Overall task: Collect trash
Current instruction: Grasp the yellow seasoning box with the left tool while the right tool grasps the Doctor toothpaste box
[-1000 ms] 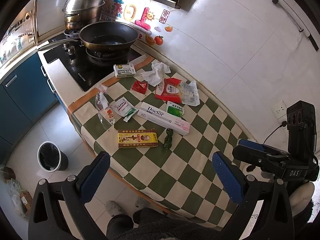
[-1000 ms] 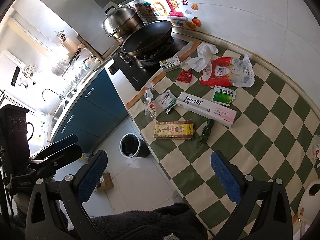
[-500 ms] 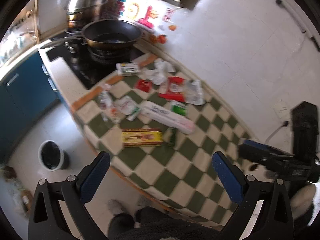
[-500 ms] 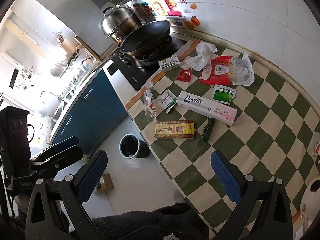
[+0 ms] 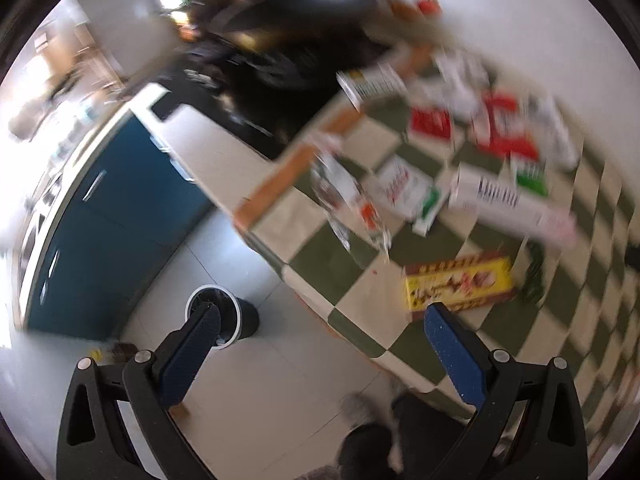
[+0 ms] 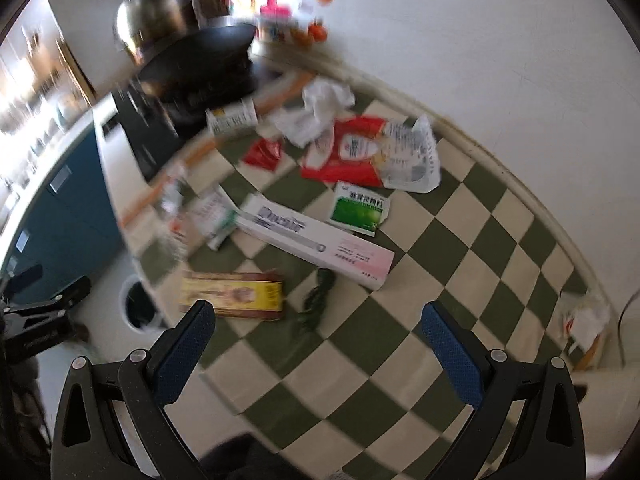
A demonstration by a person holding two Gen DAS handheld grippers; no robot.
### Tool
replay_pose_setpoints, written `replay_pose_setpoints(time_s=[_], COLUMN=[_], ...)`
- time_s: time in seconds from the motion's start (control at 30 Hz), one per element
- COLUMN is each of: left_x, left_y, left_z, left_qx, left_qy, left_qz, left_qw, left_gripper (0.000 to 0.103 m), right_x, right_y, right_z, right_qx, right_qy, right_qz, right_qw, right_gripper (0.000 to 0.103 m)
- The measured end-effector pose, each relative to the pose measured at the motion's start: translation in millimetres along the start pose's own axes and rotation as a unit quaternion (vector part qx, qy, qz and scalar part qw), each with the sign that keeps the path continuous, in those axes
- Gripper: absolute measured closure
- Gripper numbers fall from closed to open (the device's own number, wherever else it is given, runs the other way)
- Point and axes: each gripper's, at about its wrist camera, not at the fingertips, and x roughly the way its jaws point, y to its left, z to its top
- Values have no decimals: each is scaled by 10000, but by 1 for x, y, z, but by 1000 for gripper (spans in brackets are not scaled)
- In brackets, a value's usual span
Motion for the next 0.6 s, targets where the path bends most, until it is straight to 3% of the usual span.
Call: replay_pose_setpoints(time_s=[0.17, 0.37, 0.43, 0.53, 0.6], left_x=[59, 103, 110, 112, 112], left_y=[-27, -41, -44, -50, -54], left_z=[20, 32, 35, 42, 47], left_qx=[863, 1169, 1163, 1260, 1408], left_qy=[302, 632, 721, 686, 757], left_qz=[531, 702, 626, 646, 612], left_qw=[9944, 9886, 9886, 9875, 9852], left_gripper=[0, 0, 0, 0, 0], right_x=[101, 169, 183, 201, 204], right_y=[13, 41, 46, 49, 46], right_z=[39, 56, 58, 59, 60], right_qx=[-1067, -2260, -2407, -2476, -2422], right_qy=[624, 928, 1079, 1337, 1285], right_qz=[-436, -580, -464, -204, -47], right_qw=[9914, 9680, 9635, 9594, 9617], right_gripper=[0, 1, 7, 28, 32])
